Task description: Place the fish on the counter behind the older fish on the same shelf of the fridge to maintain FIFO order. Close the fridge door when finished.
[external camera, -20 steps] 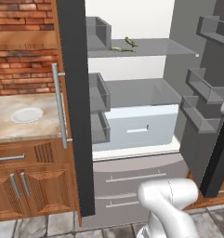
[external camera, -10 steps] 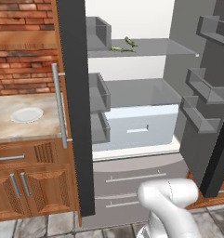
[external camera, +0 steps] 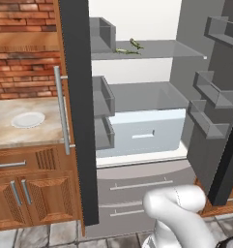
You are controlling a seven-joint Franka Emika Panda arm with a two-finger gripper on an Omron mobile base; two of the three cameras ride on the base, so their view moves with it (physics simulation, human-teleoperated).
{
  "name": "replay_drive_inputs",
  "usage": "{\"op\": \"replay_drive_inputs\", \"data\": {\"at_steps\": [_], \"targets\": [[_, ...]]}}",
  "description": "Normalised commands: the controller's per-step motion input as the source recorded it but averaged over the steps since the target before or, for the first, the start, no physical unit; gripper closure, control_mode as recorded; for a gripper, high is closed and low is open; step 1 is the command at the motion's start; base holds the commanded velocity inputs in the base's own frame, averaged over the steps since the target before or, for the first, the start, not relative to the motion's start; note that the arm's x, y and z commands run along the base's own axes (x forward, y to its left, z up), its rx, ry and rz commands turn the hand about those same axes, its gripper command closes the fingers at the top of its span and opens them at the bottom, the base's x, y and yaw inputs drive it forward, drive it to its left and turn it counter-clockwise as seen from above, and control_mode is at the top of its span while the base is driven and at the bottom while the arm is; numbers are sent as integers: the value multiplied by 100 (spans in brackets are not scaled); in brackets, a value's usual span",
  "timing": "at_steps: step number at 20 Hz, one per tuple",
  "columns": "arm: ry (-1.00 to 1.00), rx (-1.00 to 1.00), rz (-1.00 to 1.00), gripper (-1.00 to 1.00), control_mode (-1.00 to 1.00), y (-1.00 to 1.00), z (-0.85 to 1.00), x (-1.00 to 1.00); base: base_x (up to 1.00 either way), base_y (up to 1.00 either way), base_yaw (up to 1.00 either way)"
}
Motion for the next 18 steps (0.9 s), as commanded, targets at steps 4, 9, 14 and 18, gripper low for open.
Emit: {"op": "replay_drive_inputs", "data": {"at_steps": [4, 9, 14, 18], "targets": [[-7, 23, 15, -100, -100, -59, -35, 45, 0, 0, 0], [-2, 19, 16, -100, -100, -50, -31, 61, 0, 0, 0], [3, 7, 18, -100, -100, -28, -24, 90, 0, 0, 0], [9, 4, 25, -100, -100, -25, -28, 96, 0, 0, 0]]}}
